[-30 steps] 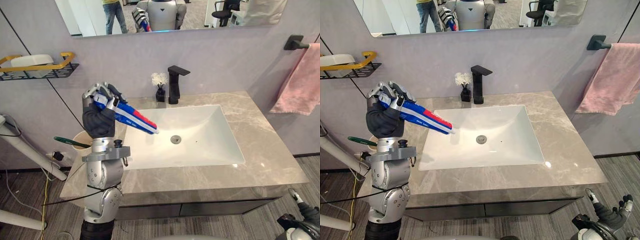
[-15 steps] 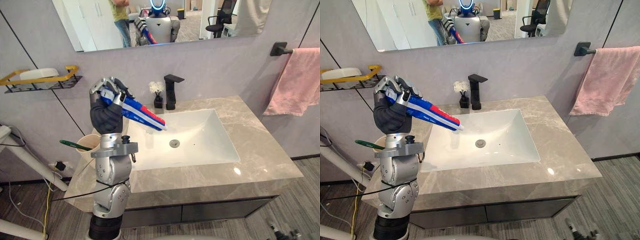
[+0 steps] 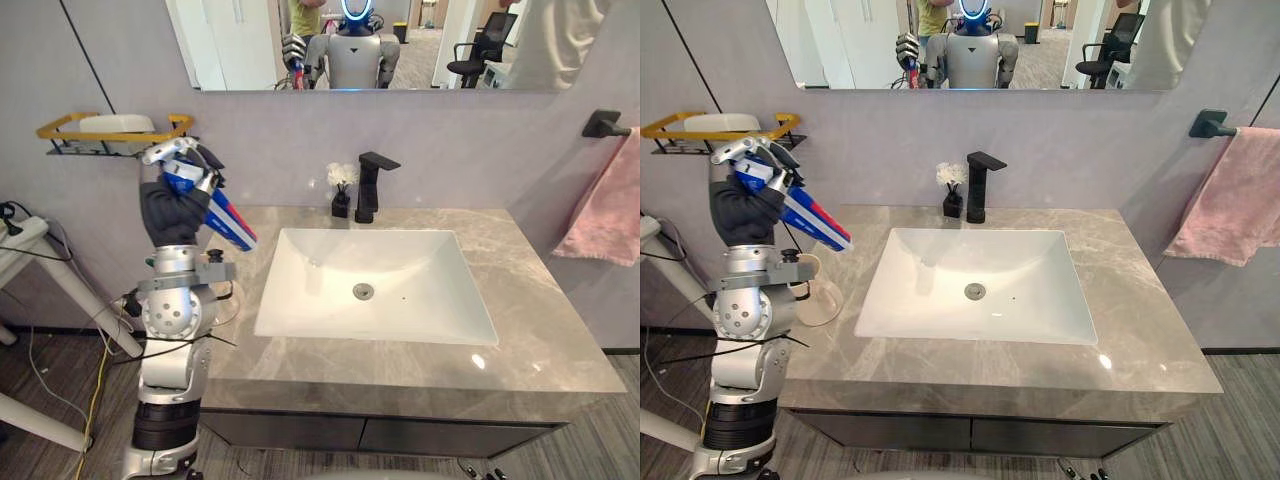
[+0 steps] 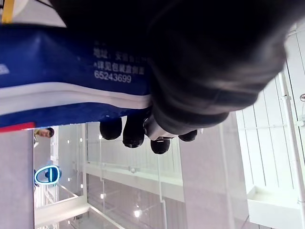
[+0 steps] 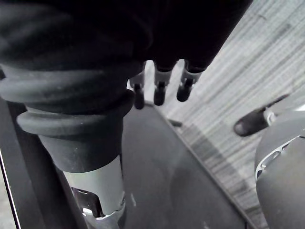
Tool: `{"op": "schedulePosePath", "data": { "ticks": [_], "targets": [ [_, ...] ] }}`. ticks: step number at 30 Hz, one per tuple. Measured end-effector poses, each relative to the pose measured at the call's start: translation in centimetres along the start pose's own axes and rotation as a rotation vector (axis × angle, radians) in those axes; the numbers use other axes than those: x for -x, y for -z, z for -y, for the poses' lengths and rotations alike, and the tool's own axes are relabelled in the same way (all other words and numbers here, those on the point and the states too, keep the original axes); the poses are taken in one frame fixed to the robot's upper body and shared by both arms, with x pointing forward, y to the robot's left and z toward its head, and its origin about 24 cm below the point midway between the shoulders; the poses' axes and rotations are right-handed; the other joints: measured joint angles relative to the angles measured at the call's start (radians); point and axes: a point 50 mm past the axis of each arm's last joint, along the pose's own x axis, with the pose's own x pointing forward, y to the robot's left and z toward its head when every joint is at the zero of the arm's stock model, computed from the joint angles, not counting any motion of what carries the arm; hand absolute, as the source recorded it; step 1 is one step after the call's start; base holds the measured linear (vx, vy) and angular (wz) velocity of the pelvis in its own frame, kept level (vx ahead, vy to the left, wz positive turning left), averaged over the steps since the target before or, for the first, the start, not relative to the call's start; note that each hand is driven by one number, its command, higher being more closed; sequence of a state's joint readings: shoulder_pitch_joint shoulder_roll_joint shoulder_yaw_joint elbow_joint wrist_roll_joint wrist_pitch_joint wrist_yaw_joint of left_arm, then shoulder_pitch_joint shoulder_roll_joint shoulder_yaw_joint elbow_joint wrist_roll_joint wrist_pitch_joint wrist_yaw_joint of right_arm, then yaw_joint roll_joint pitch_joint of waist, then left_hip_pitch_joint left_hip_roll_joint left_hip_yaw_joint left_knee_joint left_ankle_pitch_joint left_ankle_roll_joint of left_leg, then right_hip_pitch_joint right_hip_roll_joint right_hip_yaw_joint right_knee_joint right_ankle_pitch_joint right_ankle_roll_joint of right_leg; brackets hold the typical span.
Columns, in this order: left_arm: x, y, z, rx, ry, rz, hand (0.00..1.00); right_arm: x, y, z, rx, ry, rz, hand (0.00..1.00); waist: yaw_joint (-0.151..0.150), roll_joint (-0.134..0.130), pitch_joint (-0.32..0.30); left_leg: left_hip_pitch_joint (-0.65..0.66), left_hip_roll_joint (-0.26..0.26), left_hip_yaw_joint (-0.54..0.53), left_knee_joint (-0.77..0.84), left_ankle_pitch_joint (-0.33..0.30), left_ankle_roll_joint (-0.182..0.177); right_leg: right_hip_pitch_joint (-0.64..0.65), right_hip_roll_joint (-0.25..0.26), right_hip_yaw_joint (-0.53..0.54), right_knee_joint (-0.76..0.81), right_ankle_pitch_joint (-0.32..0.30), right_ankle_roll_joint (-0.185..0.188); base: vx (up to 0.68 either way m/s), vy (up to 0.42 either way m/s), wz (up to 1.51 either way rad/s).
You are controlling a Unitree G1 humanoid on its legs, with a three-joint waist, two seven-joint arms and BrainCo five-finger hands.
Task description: Organize washtable
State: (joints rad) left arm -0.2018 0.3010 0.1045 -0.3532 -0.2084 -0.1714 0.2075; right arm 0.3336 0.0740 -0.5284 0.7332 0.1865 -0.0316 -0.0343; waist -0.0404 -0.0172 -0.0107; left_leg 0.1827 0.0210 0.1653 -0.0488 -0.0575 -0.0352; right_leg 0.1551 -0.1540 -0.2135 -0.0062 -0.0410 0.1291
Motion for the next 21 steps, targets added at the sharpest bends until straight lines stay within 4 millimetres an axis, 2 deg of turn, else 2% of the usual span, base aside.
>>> {"op": "schedulePosePath", "data": {
  "ticks": [6,8,12,21],
  "targets": [
    [-0.2,-0.2,-2.3,-0.092,-0.079,0.006,1.00,-0.1,0.3,-0.9,0.028,-0.049,-0.016,0.00,0.002,-0.002,0.000,-0.013,-0.004,-0.023,0.012,-0.001,0.001,0.002,-0.005,-0.007,0.000,-0.001,-0.001,-0.01,-0.010,0.10],
    [0.4,0.1,-3.1,-0.114,-0.102,-0.020,1.00,-0.1,0.5,-1.2,0.036,-0.059,-0.026,0.00,0.004,0.003,0.003,-0.015,-0.003,-0.027,0.012,-0.001,0.000,0.002,-0.004,-0.008,0.000,-0.001,-0.001,-0.08,-0.031,0.04],
    [1.1,1.1,-3.8,-0.131,-0.118,-0.077,1.00,-0.1,0.6,-1.3,0.050,-0.067,-0.029,0.00,0.007,0.007,0.003,-0.021,-0.003,-0.035,0.003,0.000,-0.002,-0.002,-0.004,-0.014,0.001,-0.005,-0.006,-0.08,-0.023,0.05],
    [1.2,1.3,-4.5,-0.145,-0.144,-0.088,1.00,0.0,0.8,-1.5,0.105,-0.088,-0.034,0.00,0.003,0.005,0.003,-0.017,-0.005,-0.033,-0.006,0.007,0.001,-0.003,-0.003,-0.014,-0.006,-0.001,0.000,0.01,-0.003,0.00]
  ]
}}
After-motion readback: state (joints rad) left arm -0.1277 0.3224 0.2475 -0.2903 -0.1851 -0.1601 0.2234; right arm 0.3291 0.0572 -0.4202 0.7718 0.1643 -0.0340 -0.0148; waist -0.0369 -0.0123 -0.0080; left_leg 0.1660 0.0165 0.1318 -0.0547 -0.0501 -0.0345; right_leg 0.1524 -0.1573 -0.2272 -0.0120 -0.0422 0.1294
